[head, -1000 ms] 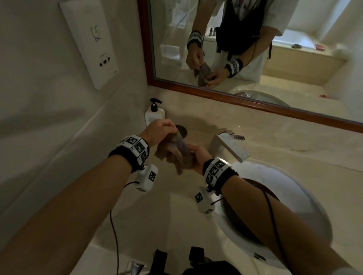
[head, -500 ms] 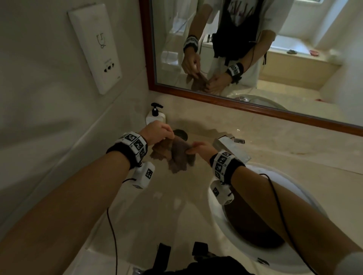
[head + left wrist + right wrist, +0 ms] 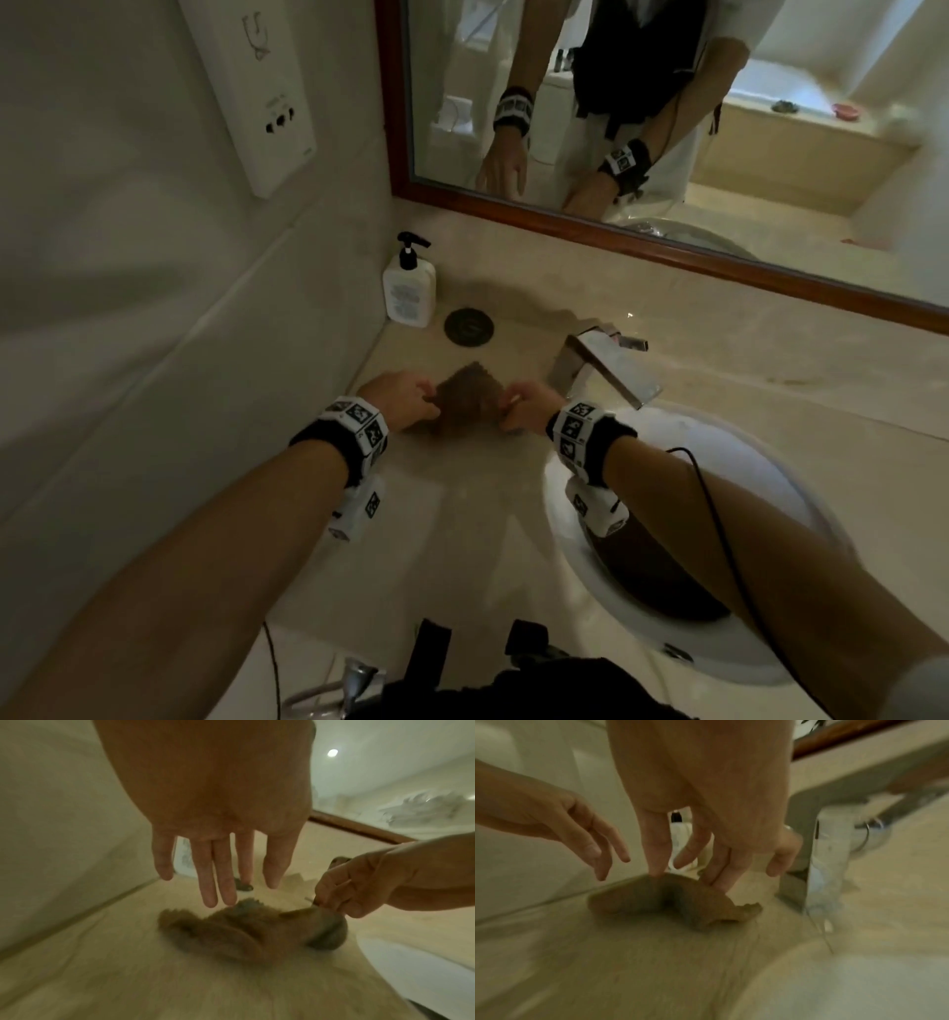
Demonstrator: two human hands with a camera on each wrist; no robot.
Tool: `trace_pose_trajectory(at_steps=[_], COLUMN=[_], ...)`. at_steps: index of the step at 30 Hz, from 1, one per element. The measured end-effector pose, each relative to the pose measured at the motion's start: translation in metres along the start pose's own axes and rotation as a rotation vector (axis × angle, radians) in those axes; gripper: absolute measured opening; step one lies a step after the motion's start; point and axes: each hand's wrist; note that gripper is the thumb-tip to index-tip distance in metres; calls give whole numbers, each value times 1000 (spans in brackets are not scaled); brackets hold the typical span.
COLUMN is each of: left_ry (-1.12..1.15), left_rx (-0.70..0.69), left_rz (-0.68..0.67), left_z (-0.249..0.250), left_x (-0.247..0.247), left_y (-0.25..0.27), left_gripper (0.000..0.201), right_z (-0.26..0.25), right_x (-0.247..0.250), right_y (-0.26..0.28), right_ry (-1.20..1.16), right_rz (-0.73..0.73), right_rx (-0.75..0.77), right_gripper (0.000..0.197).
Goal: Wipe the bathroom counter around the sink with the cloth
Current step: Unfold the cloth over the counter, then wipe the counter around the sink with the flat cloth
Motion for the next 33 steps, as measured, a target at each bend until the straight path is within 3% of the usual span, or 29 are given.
trace_pose_trajectory(at_steps=[2,4,7,10,13,15,19,23,29,33], left_ry=[53,86,17,-158,-242,-345,-426,-425,-471,-483], left_rx=[47,58,-37,-150,-137,-123,-158,-152,-145,-144], left_rz=[34,123,162,67,-8,42,196,221,239,237], left_z=[-12,-18,-11,6,6,-3,-17,-24,-26,-27], left_x=[-20,-34,-51,-70,-97,-113,-113,-99,-86,-92], left_y=[-1,-6,-21,-37,-48,-52,-71,-98,-126,-117], left_gripper=[33,33,43,61,70,71,84,77,64,65], right_z=[16,27,33,40,55,68,81,75,63,68], right_x=[-10,-17,-25,-36,-45,-48,-53,-49,-47,-53], right_y=[-1,-4,-11,-23,-36,-43,-59,-86,-107,-98], right_ry=[15,31,162,495,655,662,675,710,652,667], right_rz=[8,110,227,138,-3,-39,32,131,180,207], right_rx=[-32,-14,95,237,234,207,234,299,291,290], right_gripper=[34,33,30,48,57,59,65,79,76,73])
Point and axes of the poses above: each hand's wrist, its own y-axis away from the middle knuckle, its own x-axis out of the back of the hand, z = x × y, and after that the axes turned 10 degrees about -y, right-handed
